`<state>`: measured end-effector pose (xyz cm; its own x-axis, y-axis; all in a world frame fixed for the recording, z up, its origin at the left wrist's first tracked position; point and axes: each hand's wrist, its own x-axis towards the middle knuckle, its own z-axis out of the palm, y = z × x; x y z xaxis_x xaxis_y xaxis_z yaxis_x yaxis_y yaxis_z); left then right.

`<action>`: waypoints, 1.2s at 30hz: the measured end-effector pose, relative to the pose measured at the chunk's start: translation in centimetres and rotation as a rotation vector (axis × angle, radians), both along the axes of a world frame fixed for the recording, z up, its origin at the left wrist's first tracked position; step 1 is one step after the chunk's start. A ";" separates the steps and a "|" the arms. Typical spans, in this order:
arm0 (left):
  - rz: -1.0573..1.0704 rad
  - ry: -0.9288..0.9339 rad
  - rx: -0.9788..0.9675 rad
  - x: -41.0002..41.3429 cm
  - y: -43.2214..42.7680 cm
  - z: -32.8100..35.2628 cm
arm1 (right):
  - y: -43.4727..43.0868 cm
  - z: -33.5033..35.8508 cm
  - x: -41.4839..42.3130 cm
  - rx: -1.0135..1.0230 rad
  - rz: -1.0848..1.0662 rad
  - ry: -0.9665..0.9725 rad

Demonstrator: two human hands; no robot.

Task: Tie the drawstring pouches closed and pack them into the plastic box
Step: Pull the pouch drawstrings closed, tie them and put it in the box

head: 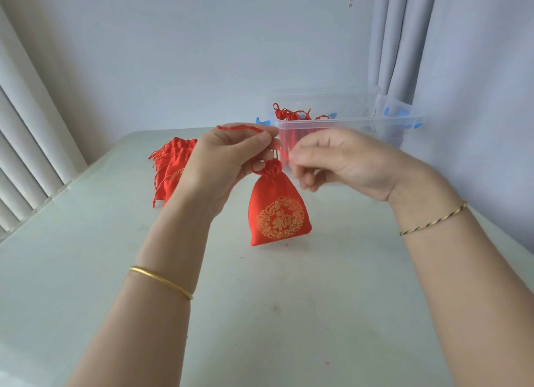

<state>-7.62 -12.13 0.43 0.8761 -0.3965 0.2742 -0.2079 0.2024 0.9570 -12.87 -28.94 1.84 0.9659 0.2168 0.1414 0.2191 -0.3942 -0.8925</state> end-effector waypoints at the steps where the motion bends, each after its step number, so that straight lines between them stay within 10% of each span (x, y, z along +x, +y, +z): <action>1: -0.001 -0.010 0.015 0.0 0.0 0.0 | 0.0 0.0 -0.2 -0.088 0.021 0.028; 7: -0.043 -0.153 0.178 -0.4 0.2 0.2 | 0.1 -0.9 1.4 0.173 -0.276 -0.073; 18: 0.378 -0.796 0.370 -0.4 -1.1 -1.1 | 0.9 -2.5 2.0 0.378 0.000 0.083; 36: 0.166 -0.226 0.226 1.1 0.6 -1.4 | 0.4 -2.7 2.8 0.629 -0.306 0.052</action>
<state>-6.53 -11.53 -0.93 0.8608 -0.3265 0.3904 -0.4320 -0.0630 0.8997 -10.09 -28.55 -0.83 0.9794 -0.1737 0.1029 0.1316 0.1632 -0.9778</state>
